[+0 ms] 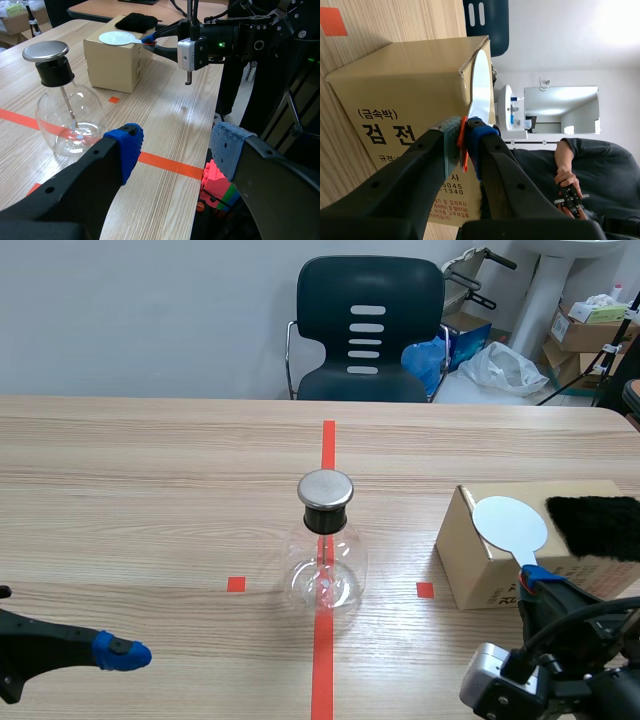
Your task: Do the electroscope experiment
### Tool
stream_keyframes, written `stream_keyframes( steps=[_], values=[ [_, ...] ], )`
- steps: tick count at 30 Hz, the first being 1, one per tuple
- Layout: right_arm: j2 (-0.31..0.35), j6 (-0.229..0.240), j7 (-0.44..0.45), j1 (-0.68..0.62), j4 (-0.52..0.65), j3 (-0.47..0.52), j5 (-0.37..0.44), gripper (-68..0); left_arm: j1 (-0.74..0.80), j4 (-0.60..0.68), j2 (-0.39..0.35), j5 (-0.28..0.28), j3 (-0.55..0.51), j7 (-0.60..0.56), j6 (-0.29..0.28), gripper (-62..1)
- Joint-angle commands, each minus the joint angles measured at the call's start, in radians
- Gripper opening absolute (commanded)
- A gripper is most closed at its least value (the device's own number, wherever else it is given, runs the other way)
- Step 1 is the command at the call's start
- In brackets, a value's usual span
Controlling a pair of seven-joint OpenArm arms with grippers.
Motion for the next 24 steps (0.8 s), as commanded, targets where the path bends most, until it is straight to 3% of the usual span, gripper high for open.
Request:
stream_keyframes(
  steps=[1, 6, 8, 11, 17, 24],
  values=[
    [0.008, -0.05, -0.018, 0.011, 0.021, 0.01, -0.01, -66.5, 0.0, 0.02, 0.002, -0.004, -0.003, -0.015, 0.002, -28.3],
    [0.019, -0.05, -0.063, 0.005, 0.067, 0.015, -0.032, -66.5, -0.001, 0.02, 0.002, -0.007, -0.003, -0.015, 0.017, -28.8],
    [0.028, -0.05, -0.086, 0.0, 0.106, 0.015, -0.039, -66.5, -0.001, 0.02, 0.002, -0.007, -0.003, -0.015, 0.033, -34.9],
    [0.036, -0.05, -0.125, -0.003, 0.166, 0.015, -0.074, -66.5, -0.001, 0.02, 0.005, -0.007, -0.003, -0.014, 0.064, -49.9],
    [0.035, -0.04, -0.19, -0.002, 0.247, -0.006, -0.16, -66.5, -0.015, 0.016, 0.056, -0.034, -0.003, -0.006, 0.123, -54.9],
    [0.032, -0.04, -0.314, 0.029, 0.265, -0.112, -0.258, -66.5, -0.089, -0.035, 0.185, -0.033, -0.003, 0.142, 0.139, -55.5]
  ],
)
